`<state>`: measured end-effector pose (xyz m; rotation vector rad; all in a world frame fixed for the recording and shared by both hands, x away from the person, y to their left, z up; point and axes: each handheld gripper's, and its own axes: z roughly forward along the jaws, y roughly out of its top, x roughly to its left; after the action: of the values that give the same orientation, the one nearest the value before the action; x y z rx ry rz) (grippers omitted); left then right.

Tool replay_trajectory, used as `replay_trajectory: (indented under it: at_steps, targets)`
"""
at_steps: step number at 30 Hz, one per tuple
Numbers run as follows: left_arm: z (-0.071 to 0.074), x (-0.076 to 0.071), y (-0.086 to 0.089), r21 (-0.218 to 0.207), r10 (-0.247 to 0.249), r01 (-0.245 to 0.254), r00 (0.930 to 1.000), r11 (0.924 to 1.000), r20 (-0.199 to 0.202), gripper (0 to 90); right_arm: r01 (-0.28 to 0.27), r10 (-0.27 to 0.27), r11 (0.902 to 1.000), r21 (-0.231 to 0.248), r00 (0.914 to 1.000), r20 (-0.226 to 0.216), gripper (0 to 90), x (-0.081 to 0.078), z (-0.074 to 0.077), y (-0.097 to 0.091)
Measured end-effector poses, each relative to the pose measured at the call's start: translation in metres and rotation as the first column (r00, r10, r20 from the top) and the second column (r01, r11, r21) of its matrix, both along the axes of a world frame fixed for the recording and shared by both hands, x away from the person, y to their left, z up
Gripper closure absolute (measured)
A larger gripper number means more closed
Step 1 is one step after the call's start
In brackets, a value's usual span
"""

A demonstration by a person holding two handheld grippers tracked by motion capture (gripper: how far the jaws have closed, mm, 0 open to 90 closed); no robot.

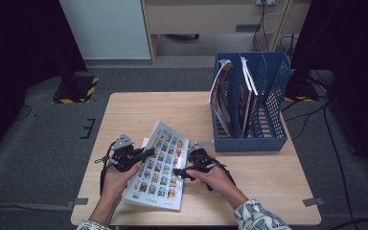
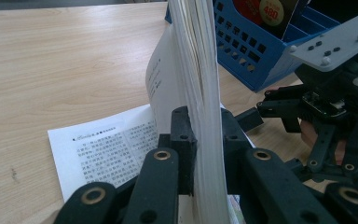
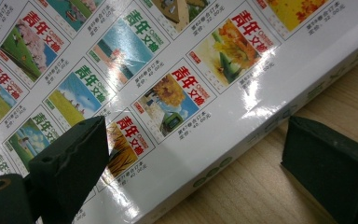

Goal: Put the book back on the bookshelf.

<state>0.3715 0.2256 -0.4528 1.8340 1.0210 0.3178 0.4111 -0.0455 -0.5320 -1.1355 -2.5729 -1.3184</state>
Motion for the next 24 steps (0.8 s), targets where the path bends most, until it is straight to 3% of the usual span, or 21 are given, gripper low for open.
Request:
replay_trajectory:
  at_steps: [6, 11, 14, 17, 20, 24]
  targets:
    - [-0.003, 0.002, -0.002, 0.037, -0.012, 0.013, 0.9995, 0.9992, -0.03, 79.8, 0.001, -0.001, 0.9999, -0.016, 0.9998, 0.019, 8.5, 0.0, 0.0, 0.002]
    - [-0.002, 0.001, -0.001, 0.02, 0.002, -0.002, 0.9995, 0.9998, -0.032, 79.8, -0.011, 0.013, 0.9994, -0.032, 0.9993, 0.036, 8.8, 0.001, -0.001, 0.004]
    - [-0.002, 0.002, -0.003, 0.043, -0.001, 0.002, 0.9995, 0.9991, -0.032, 79.7, -0.01, 0.011, 0.9993, -0.037, 0.999, 0.044, 8.7, 0.001, -0.001, 0.005]
    - [-0.006, 0.004, -0.002, 0.062, 0.0, 0.004, 0.9983, 0.9981, -0.059, 79.3, -0.012, 0.015, 0.9985, -0.054, 0.9983, 0.057, 9.3, 0.0, 0.0, 0.006]
    - [-0.013, 0.009, 0.005, 0.051, -0.003, 0.008, 0.9938, 0.9987, -0.111, 78.7, -0.01, 0.013, 0.9985, -0.053, 0.9981, 0.061, 9.2, 0.0, -0.001, 0.007]
    - [-0.021, 0.016, 0.01, 0.056, -0.01, 0.019, 0.9884, 0.9982, -0.152, 75.8, -0.017, 0.021, 0.9983, -0.055, 0.9977, 0.064, 8.1, 0.002, -0.001, 0.007]
